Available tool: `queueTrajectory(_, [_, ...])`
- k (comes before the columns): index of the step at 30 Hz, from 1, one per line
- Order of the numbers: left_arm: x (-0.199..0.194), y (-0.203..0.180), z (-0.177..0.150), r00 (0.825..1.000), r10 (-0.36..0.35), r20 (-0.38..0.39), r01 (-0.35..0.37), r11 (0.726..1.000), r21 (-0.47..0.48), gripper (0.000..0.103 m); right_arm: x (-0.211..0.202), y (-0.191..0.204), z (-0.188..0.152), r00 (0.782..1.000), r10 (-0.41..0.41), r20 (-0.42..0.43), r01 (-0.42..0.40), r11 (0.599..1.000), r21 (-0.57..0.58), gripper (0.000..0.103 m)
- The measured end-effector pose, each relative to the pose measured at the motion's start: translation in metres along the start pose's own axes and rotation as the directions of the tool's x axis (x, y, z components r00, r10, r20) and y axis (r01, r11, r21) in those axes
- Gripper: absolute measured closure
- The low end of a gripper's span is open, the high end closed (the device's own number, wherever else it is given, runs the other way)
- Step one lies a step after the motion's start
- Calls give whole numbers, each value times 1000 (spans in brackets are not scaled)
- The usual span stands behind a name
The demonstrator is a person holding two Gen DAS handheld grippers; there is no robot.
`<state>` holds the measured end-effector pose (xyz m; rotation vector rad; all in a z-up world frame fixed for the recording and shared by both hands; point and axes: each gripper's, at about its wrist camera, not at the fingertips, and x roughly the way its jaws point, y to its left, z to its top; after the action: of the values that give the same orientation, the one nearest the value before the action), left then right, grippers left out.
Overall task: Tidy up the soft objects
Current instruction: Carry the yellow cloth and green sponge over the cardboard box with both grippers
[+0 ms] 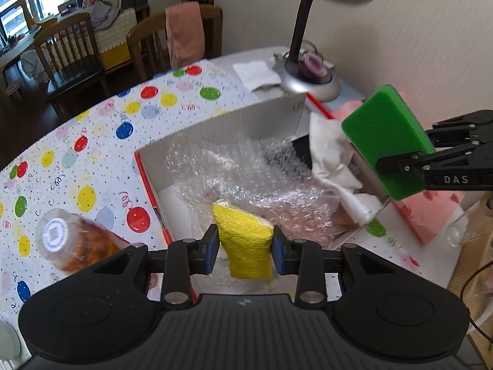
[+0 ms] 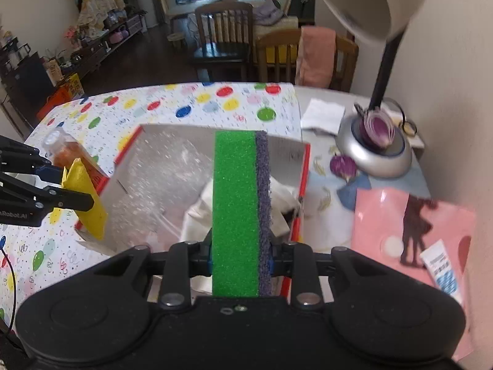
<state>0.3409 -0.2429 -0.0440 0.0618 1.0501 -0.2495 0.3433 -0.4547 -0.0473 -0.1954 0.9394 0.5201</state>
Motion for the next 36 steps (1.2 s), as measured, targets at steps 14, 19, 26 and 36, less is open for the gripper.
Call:
queueTrajectory(14, [57, -7, 15, 996, 42, -81, -43, 999, -21, 69, 49, -7, -14, 1000, 6, -26, -5, 1000, 29, 76])
queueTrajectory(19, [70, -9, 20, 996, 45, -82, -48, 998, -37, 69, 59, -3, -16, 999, 15, -36, -15, 1000, 20, 75])
queueTrajectory(26, [88, -1, 23, 995, 51, -84, -58, 995, -85, 69, 55, -2, -14, 1000, 7, -18, -7, 1000, -8, 70])
queueTrajectory(36, [78, 12, 13, 999, 39, -37, -44, 987, -154, 54, 36, 3, -4, 999, 18, 50, -17, 999, -32, 57])
